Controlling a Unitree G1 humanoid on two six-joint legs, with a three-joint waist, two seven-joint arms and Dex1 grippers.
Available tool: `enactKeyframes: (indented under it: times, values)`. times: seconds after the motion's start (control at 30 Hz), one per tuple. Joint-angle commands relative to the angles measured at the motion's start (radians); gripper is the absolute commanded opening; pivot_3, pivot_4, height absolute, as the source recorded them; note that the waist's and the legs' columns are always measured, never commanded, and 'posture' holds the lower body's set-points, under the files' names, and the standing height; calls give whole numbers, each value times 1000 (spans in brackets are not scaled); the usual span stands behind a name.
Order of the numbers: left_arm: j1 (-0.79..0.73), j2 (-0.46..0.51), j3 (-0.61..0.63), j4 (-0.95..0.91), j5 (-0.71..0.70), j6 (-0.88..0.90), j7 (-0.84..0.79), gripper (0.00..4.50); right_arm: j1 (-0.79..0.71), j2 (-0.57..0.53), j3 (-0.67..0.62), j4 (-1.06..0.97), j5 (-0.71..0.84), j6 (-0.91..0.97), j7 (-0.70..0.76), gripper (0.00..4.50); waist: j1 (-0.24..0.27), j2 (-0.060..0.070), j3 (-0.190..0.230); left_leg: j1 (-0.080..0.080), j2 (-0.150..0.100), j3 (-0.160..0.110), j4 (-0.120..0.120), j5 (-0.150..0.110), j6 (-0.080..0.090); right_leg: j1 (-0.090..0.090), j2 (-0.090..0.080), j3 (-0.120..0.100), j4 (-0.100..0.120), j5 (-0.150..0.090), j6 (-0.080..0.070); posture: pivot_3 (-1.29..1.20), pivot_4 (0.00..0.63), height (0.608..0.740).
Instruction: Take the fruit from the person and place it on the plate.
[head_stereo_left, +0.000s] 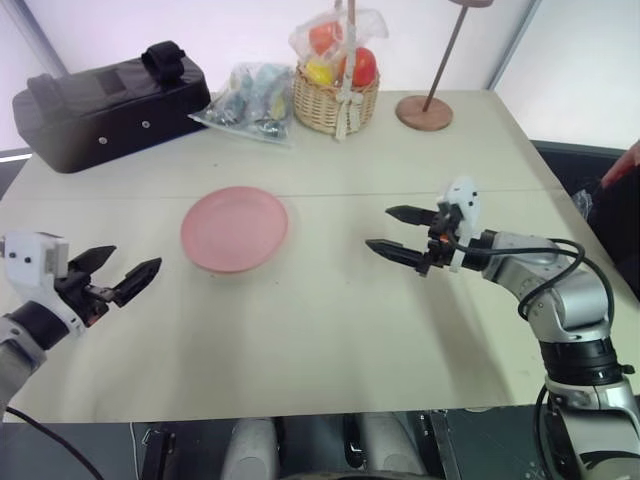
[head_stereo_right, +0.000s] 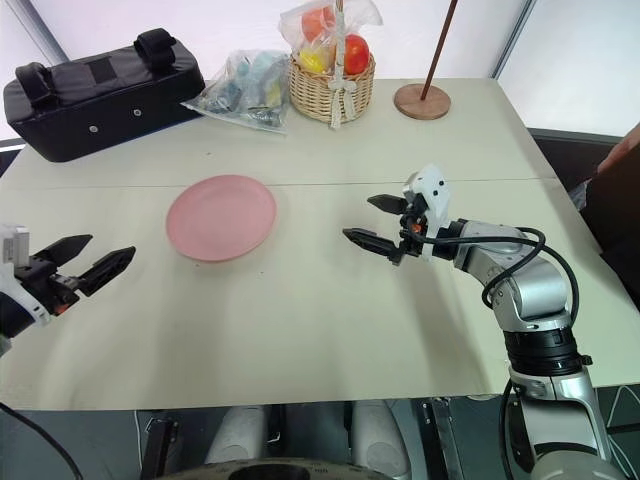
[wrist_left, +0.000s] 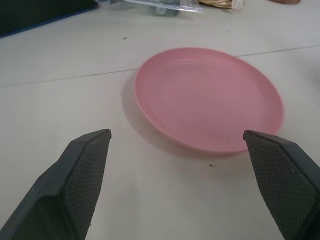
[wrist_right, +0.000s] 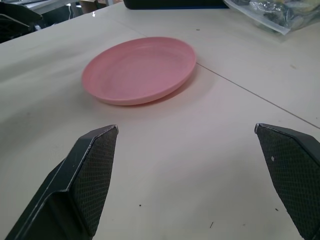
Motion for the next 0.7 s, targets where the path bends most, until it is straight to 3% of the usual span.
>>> enactKeyframes:
  times: [0.03, 0.7]
  values:
    - [13, 6, 49, -26, -13, -4, 1, 4437, -13, -12, -14, -24, 14, 0, 11, 4500, 0, 0, 0, 0, 0, 0, 0, 0, 0, 0, 0, 0, 0, 0, 0, 0, 150, 740]
    - [-36, 35, 15, 35, 10, -25, -39, 4437, -12, 0, -14, -21, 6, -6, -4, 4500, 0, 0, 0, 0, 0, 0, 0, 0, 0, 0, 0, 0, 0, 0, 0, 0, 150, 740]
